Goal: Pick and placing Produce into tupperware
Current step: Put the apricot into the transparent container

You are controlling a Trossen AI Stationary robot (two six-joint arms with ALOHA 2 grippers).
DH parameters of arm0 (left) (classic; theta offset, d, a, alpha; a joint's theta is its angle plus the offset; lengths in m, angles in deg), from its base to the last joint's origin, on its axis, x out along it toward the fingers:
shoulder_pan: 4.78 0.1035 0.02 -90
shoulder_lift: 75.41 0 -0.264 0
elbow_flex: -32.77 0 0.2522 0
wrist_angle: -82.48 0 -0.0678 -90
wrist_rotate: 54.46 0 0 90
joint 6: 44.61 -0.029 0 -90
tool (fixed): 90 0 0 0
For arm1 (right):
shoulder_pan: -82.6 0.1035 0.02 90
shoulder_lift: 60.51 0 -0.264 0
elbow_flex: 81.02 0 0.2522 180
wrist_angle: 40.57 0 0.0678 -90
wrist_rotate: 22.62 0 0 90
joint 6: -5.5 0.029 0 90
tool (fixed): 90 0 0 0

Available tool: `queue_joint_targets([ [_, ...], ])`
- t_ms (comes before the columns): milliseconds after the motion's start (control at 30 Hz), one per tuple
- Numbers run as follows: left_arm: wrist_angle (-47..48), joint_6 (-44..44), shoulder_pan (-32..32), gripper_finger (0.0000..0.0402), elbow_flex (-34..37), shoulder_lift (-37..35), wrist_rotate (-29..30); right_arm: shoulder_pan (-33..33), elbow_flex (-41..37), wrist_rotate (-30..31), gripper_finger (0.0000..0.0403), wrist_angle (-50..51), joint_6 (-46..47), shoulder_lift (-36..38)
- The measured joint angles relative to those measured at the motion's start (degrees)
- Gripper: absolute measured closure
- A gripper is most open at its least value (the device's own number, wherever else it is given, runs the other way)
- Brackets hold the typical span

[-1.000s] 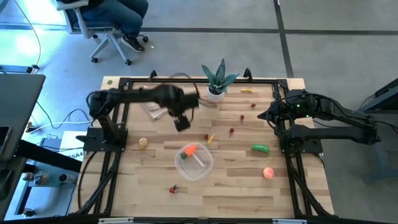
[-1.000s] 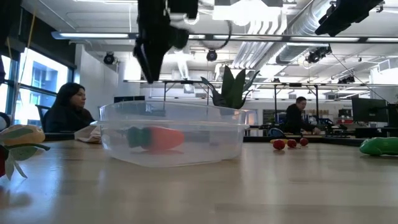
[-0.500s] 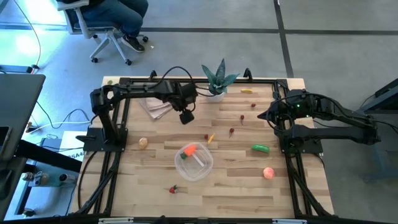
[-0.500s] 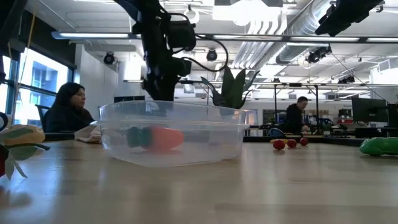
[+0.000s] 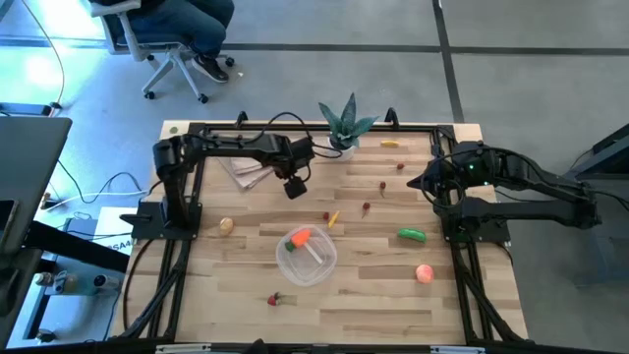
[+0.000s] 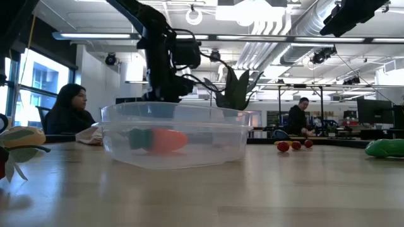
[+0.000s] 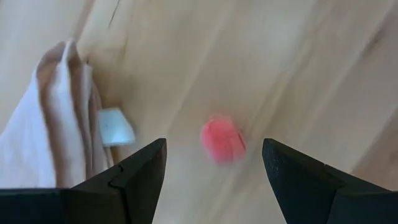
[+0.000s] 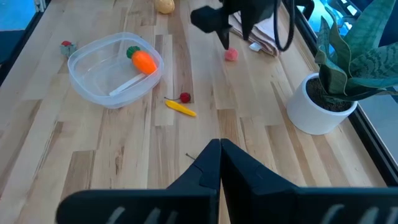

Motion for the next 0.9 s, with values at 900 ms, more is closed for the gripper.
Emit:
queue_joint_targets([
  [900,-1.4,1.5,-0.7,0.0147,0.0,5.1,0.2,0.0,0.0,0.0,0.0402,0.0,0.0,0.0],
])
